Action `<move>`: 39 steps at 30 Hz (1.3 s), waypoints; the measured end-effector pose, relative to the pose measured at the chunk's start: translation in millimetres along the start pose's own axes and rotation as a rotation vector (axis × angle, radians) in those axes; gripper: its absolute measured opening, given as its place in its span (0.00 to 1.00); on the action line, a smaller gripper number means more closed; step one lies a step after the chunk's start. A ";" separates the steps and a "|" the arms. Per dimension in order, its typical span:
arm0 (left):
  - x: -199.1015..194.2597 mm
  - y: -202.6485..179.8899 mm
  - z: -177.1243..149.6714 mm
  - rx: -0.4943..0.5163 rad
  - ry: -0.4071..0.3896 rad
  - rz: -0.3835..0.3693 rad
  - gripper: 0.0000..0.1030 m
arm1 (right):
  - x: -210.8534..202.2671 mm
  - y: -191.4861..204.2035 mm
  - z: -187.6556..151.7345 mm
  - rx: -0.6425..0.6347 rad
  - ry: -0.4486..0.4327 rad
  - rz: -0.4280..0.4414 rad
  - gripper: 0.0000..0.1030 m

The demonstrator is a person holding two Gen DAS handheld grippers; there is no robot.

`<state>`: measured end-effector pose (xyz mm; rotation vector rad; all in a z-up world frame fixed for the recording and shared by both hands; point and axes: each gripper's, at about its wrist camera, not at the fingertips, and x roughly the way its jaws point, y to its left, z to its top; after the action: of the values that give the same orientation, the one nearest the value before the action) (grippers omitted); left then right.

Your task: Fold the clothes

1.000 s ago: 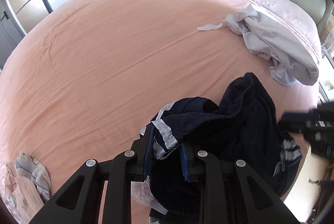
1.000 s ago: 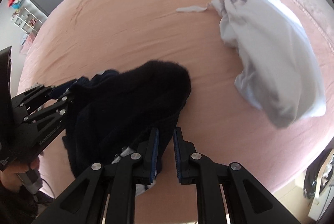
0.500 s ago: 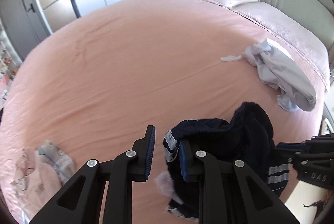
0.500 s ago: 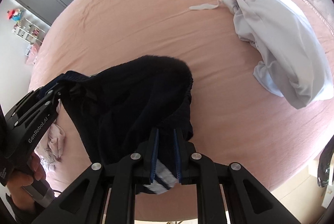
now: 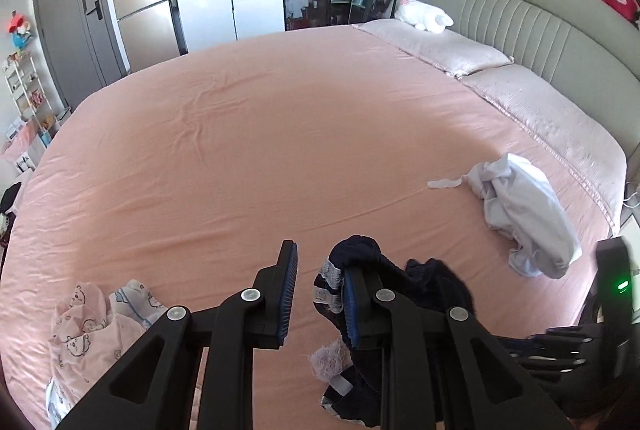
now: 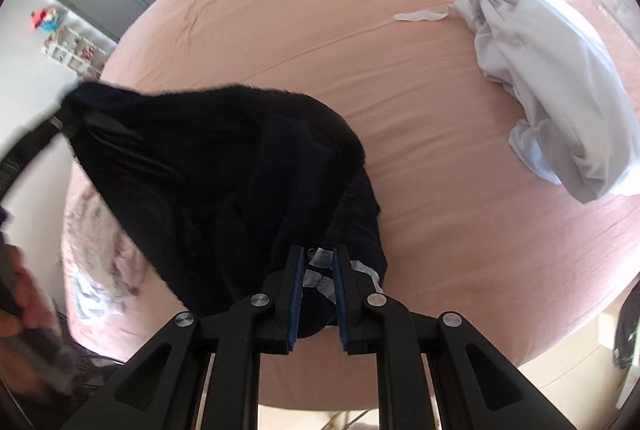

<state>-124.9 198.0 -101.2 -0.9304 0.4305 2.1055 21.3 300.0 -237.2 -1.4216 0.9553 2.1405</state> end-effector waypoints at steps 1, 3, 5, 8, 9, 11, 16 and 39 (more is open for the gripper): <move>-4.9 -0.5 1.4 -0.003 -0.007 -0.005 0.18 | 2.7 1.6 -0.1 -0.007 -0.003 -0.008 0.13; -13.7 -3.9 3.2 -0.001 -0.020 -0.010 0.18 | 8.7 3.0 0.8 -0.003 0.008 -0.012 0.13; -21.8 -7.5 5.2 0.009 -0.035 -0.015 0.18 | 12.2 3.9 3.4 -0.001 0.014 -0.005 0.13; -27.7 -12.3 6.7 0.021 -0.045 -0.015 0.18 | 14.6 6.1 5.5 -0.019 0.012 -0.025 0.13; -28.5 -13.9 7.2 0.025 -0.047 -0.015 0.18 | 15.6 7.5 5.4 -0.035 0.007 -0.035 0.13; -28.8 -15.2 8.5 0.028 -0.048 -0.011 0.18 | 17.9 10.1 5.1 -0.066 -0.002 -0.053 0.13; -32.7 -15.6 9.2 0.042 -0.056 0.019 0.18 | 30.5 -5.1 6.7 -0.055 0.022 -0.051 0.13; -38.8 -8.4 -0.7 0.024 -0.050 0.049 0.18 | 25.5 -40.5 14.7 0.004 0.054 0.070 0.05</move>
<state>-101.5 182.8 -73.0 -0.8594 0.4561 2.1580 28.0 337.4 -269.8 -1.4716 1.0441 2.1581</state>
